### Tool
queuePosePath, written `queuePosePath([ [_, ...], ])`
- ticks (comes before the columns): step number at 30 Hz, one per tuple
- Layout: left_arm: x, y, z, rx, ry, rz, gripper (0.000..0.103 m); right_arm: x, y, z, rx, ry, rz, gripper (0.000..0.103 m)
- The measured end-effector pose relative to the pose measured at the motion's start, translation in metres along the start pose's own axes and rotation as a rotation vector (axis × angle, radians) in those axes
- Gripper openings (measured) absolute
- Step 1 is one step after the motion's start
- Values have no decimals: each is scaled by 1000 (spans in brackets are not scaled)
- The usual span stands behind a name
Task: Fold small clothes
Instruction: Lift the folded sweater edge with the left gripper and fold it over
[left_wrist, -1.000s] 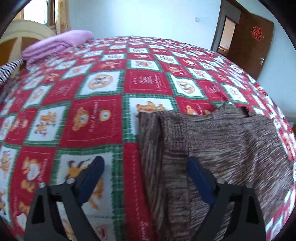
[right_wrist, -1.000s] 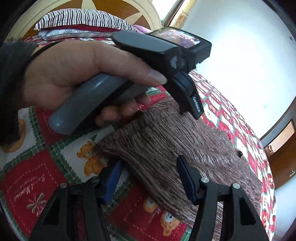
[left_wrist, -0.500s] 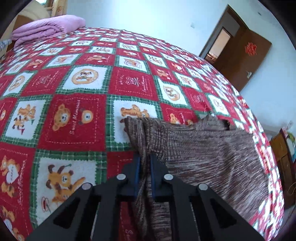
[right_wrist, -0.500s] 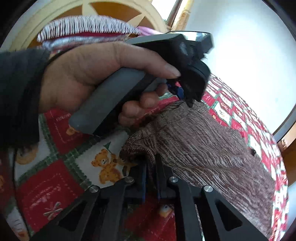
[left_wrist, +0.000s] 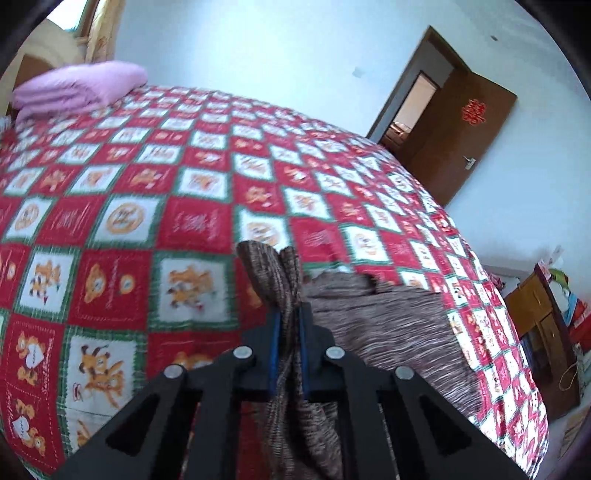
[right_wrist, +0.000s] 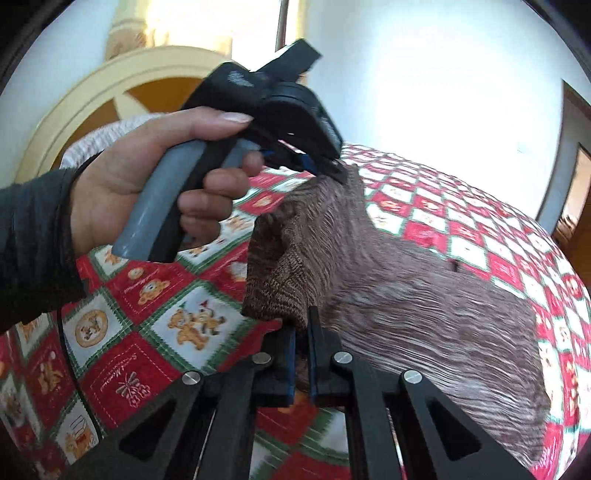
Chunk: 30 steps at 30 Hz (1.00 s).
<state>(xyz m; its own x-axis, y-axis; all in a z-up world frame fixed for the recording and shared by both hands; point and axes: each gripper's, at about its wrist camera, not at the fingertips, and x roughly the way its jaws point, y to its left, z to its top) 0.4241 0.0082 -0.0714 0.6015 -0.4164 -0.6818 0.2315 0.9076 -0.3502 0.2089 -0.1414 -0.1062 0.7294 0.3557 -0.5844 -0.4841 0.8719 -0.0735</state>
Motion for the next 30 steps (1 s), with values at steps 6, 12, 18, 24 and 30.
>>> queuePosePath([
  [6,4,-46,10,48,-9,-22,9,-30,-36,-11,90,-27,-17,4],
  [12,13,-90,14,112,-5,-46,9,-47,-75,-17,175,-25,-17,4],
  [18,32,-135,16,170,10,-80,9,-63,-115,-30,266,-5,-22,4],
  [24,57,-178,12,213,34,-112,9,-79,-151,-51,353,22,-39,4],
  [30,91,-221,-4,289,77,-130,9,-87,-178,-75,427,50,-61,4],
])
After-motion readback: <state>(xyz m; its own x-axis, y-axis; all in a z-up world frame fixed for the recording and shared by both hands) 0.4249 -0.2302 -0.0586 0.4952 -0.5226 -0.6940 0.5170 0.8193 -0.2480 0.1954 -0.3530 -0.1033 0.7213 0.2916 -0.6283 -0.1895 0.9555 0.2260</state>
